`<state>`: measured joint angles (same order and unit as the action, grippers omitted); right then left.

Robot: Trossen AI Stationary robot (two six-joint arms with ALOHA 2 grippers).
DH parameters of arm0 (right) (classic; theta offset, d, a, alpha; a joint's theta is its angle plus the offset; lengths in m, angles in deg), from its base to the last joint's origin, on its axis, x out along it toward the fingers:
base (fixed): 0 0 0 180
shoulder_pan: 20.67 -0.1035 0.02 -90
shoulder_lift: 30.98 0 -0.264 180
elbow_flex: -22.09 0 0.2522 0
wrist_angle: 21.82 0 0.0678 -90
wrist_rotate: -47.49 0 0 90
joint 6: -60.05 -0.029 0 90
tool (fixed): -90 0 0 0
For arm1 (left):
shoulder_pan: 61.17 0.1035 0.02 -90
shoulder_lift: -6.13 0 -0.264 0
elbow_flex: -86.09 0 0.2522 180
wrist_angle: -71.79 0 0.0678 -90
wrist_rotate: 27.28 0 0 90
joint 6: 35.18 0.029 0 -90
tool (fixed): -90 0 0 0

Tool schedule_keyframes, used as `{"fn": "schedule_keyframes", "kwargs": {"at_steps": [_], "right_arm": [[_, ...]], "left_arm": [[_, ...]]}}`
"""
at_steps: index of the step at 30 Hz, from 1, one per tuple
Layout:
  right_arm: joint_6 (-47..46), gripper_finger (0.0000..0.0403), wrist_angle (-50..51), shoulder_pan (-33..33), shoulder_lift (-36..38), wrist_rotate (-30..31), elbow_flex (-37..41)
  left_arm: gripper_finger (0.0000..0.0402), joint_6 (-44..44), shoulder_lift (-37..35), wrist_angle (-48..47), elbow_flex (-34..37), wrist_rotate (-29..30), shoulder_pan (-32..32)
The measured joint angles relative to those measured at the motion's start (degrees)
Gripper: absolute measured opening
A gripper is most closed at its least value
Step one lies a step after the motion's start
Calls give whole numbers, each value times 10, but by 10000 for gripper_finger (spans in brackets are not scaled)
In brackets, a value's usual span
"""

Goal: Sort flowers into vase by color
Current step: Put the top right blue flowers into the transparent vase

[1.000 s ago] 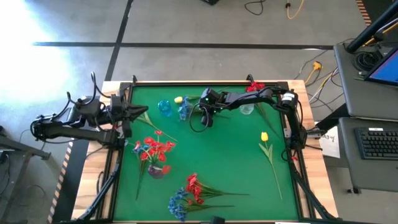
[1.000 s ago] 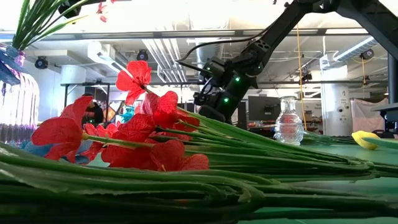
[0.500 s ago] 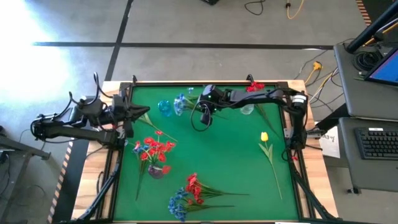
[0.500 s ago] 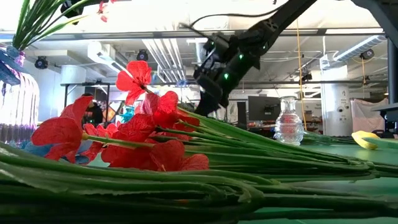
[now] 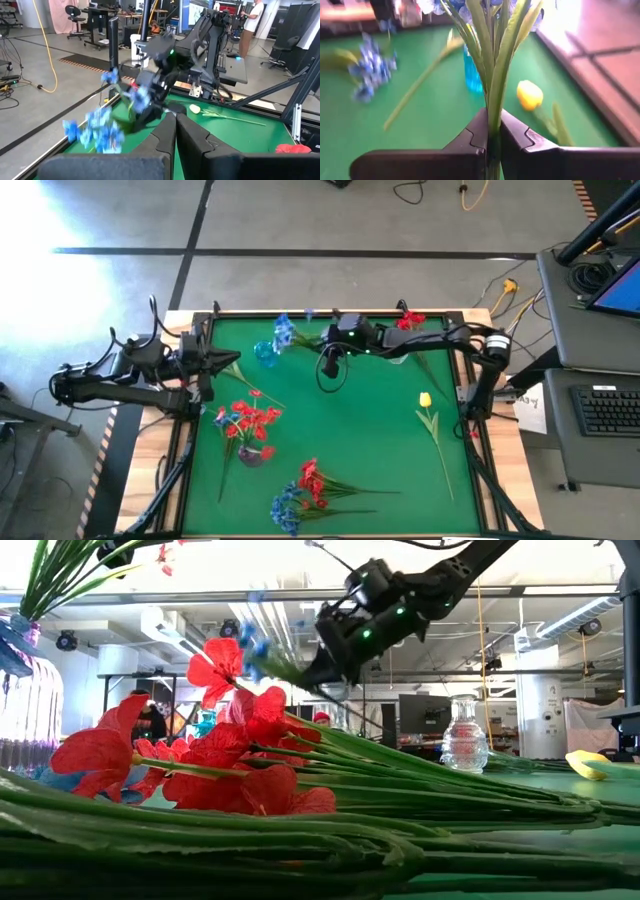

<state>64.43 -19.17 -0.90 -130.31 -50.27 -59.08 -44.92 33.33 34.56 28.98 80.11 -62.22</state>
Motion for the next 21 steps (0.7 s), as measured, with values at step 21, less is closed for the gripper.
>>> {"fn": "schedule_keyframes", "kwargs": {"at_steps": [21], "right_arm": [[-69, 18, -449, 11, 190, 164, 251]], "left_arm": [[0, 0, 3, -4, 0, 0, 0]]}}
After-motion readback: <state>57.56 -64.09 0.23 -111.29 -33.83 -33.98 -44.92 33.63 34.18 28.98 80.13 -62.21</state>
